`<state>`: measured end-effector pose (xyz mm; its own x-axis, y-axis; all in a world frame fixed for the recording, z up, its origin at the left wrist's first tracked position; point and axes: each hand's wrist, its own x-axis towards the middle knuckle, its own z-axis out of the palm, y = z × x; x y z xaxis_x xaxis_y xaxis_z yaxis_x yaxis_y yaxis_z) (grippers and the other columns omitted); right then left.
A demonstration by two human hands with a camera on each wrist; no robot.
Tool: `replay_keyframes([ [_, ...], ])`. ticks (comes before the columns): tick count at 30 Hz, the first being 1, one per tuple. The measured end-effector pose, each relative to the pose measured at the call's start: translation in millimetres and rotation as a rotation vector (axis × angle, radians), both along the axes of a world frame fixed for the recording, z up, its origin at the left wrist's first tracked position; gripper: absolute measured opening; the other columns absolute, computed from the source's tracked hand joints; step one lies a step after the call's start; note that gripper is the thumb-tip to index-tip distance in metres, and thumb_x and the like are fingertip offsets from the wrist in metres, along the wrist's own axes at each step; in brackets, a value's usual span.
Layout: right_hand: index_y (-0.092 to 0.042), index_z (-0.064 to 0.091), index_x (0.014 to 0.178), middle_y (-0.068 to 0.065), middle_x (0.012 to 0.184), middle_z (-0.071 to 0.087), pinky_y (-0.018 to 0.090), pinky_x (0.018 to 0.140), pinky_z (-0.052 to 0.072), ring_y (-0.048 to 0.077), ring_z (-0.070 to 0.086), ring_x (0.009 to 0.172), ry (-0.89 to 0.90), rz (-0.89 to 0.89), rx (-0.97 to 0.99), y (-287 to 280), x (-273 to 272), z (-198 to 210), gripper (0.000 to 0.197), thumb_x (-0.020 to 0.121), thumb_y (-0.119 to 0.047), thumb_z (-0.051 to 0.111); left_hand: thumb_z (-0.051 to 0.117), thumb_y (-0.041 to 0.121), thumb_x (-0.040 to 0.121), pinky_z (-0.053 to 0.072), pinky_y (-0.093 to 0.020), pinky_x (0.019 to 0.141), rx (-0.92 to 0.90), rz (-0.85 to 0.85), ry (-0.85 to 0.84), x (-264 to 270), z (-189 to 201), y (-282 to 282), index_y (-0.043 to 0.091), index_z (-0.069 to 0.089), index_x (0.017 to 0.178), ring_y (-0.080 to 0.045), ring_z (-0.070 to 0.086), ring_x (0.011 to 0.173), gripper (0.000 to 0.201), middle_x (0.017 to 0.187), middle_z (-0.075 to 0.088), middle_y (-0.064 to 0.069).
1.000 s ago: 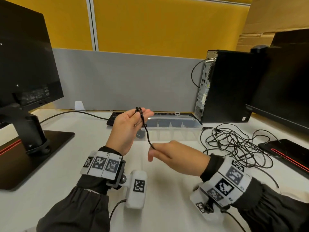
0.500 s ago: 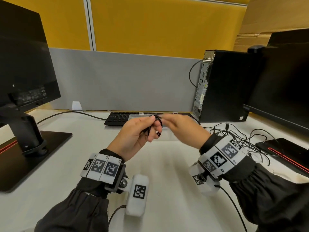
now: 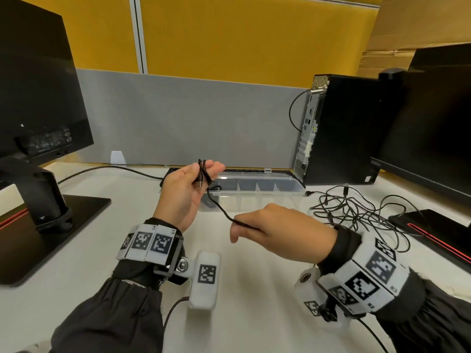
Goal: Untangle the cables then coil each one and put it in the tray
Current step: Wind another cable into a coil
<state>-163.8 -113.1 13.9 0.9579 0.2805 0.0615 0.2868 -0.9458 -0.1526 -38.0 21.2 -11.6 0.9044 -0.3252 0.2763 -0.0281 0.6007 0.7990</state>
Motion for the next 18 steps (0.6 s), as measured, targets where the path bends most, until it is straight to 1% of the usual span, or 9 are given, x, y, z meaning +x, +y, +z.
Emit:
replay_keyframes([
  [4,-0.026,0.059,0.100,-0.013,0.065,0.047,0.027,0.063,0.038,0.007,0.045,0.064,-0.084,0.045,-0.075,9.8,-9.2,1.7,0.038,0.097,-0.049,0.029,0.032,0.012,0.101,0.053,-0.019,0.078,0.059,0.034,-0.001,-3.1,-2.0,-1.1,0.003,0.060,0.095,-0.013,0.070,0.085,0.030,0.083,0.074,-0.005],
  [6,-0.025,0.058,0.099,-0.009,0.075,0.056,0.029,0.063,0.039,0.011,0.050,0.071,-0.143,0.061,-0.119,10.4,-8.5,2.4,0.039,0.097,-0.049,0.028,0.033,0.014,0.101,0.052,-0.019,0.078,0.155,0.059,-0.044,-6.2,-2.3,-3.8,0.006,0.062,0.094,-0.012,0.070,0.085,0.031,0.085,0.074,-0.005],
  [8,-0.024,0.058,0.098,-0.008,0.076,0.058,0.030,0.060,0.038,0.012,0.049,0.069,-0.223,0.082,-0.110,10.7,-5.6,4.4,0.038,0.098,-0.049,0.029,0.034,0.016,0.101,0.051,-0.021,0.080,0.294,0.075,-0.118,-10.8,-1.6,-5.9,0.008,0.064,0.091,-0.010,0.070,0.081,0.032,0.085,0.073,-0.004],
  [11,-0.025,0.060,0.089,-0.014,0.058,0.042,0.030,0.049,0.035,0.005,0.038,0.057,-0.492,0.061,0.037,5.8,6.0,10.4,0.038,0.093,-0.050,0.032,0.031,0.030,0.100,0.050,-0.023,0.071,0.446,-0.123,-0.203,-21.0,0.2,-7.7,0.005,0.065,0.086,-0.010,0.066,0.071,0.044,0.081,0.068,-0.011],
  [12,-0.025,0.060,0.087,-0.013,0.056,0.043,0.032,0.047,0.038,0.005,0.038,0.055,-0.570,0.013,0.121,-0.1,13.1,14.7,0.034,0.092,-0.049,0.035,0.029,0.037,0.098,0.051,-0.026,0.074,0.479,-0.219,-0.225,-24.0,1.3,-7.7,0.003,0.065,0.088,-0.012,0.065,0.073,0.051,0.079,0.069,-0.011],
  [14,-0.023,0.060,0.085,-0.012,0.060,0.054,0.032,0.056,0.046,0.007,0.047,0.056,-0.622,-0.077,0.284,-17.4,30.8,23.0,0.026,0.094,-0.042,0.046,0.031,0.044,0.090,0.051,-0.029,0.078,0.449,-0.364,-0.219,-30.3,4.7,-6.3,-0.001,0.065,0.091,-0.016,0.065,0.074,0.056,0.075,0.070,-0.011],
  [16,-0.021,0.063,0.087,-0.017,0.064,0.056,0.017,0.060,0.043,-0.003,0.053,0.060,-0.628,-0.123,0.391,-35.1,46.1,25.9,0.021,0.094,-0.036,0.051,0.038,0.034,0.085,0.052,-0.023,0.070,0.312,-0.411,-0.195,-35.3,9.6,-3.9,0.000,0.068,0.085,-0.016,0.064,0.069,0.045,0.067,0.068,-0.010],
  [17,-0.019,0.064,0.088,-0.019,0.065,0.055,0.013,0.061,0.040,-0.006,0.053,0.062,-0.597,-0.148,0.396,-43.3,52.6,23.3,0.021,0.094,-0.034,0.051,0.040,0.028,0.084,0.052,-0.021,0.067,0.252,-0.405,-0.186,-37.5,12.6,-2.8,0.001,0.070,0.081,-0.015,0.063,0.066,0.040,0.062,0.066,-0.009],
  [18,-0.018,0.064,0.090,-0.018,0.068,0.055,0.015,0.063,0.039,-0.006,0.053,0.065,-0.513,-0.180,0.352,-49.3,58.0,18.3,0.021,0.096,-0.032,0.049,0.041,0.025,0.084,0.051,-0.020,0.065,0.200,-0.389,-0.176,-38.5,14.3,-2.2,0.002,0.070,0.078,-0.014,0.062,0.063,0.038,0.059,0.064,-0.009],
])
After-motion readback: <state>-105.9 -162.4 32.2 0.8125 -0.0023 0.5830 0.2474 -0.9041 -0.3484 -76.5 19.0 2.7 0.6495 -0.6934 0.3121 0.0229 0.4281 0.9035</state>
